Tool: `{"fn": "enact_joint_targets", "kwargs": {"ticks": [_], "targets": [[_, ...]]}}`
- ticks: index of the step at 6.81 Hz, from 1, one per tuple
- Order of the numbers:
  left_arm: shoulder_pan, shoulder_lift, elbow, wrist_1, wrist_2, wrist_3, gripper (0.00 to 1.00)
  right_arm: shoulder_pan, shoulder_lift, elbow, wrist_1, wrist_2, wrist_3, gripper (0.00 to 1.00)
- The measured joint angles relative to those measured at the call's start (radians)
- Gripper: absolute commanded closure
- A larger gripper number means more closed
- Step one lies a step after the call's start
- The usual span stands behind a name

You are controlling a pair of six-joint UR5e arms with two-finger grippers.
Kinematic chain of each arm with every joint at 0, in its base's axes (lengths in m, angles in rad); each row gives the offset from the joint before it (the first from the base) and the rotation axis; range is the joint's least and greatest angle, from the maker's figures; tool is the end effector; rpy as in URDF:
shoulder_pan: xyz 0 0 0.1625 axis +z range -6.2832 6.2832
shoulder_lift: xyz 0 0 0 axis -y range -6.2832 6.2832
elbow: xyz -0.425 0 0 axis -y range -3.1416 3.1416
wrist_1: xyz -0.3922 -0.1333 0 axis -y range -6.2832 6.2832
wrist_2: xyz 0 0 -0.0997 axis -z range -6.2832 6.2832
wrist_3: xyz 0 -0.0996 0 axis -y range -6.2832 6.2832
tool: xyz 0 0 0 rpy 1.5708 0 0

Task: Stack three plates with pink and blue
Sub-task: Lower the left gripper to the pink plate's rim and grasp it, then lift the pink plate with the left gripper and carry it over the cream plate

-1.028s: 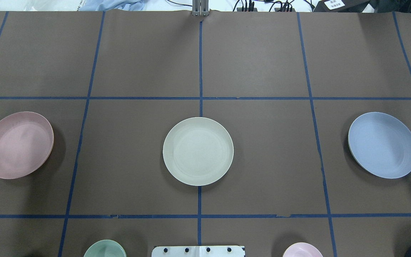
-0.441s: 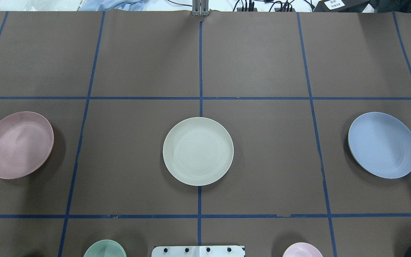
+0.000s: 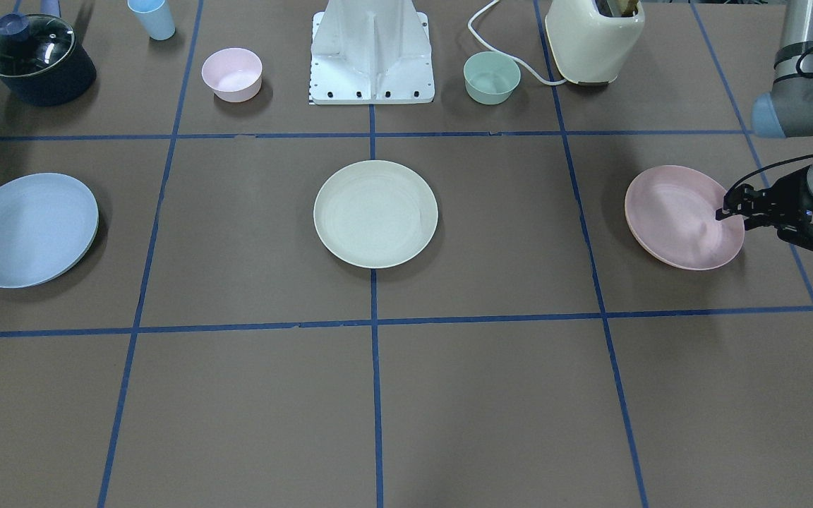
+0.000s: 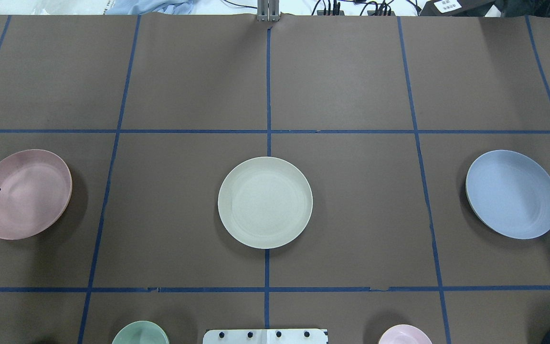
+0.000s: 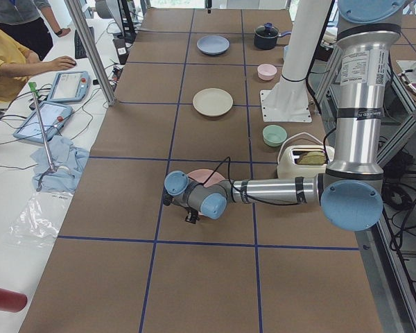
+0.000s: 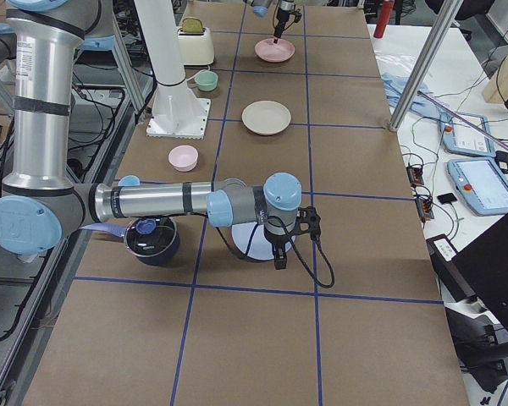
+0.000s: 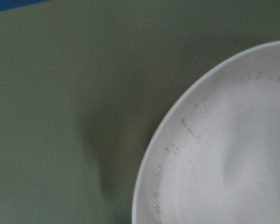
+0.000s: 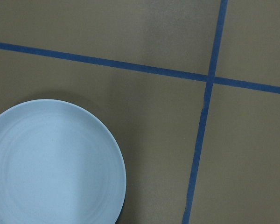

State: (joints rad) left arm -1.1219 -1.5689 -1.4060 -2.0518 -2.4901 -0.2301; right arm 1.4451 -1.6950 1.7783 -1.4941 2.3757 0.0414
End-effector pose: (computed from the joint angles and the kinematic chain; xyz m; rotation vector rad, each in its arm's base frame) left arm 0.1680 -0.4734 0.6792 -0.0285 0.9610 0.3462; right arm 0.0049 -0.4518 0.6039 0.0838 -0.8136 -0.1439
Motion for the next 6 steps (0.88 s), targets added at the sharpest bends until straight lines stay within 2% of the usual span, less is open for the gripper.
{"fn": "enact_joint_targets", "kwargs": {"ticks": [1,4,6], "targets": [[0.002,0.0,0.0,0.0,0.0,0.0,1.0,0.0,0.0,0.001,0.0,0.001,0.0,0.0],[0.003,-0.001,-0.034,0.0,-0.003,-0.043,1.0,0.0,0.0,0.0,0.0,0.008,0.0,0.0],[0.003,-0.005,-0.153,0.02,-0.058,-0.149,1.0,-0.004,0.001,0.001,0.001,0.015,0.0,0.0]]}}
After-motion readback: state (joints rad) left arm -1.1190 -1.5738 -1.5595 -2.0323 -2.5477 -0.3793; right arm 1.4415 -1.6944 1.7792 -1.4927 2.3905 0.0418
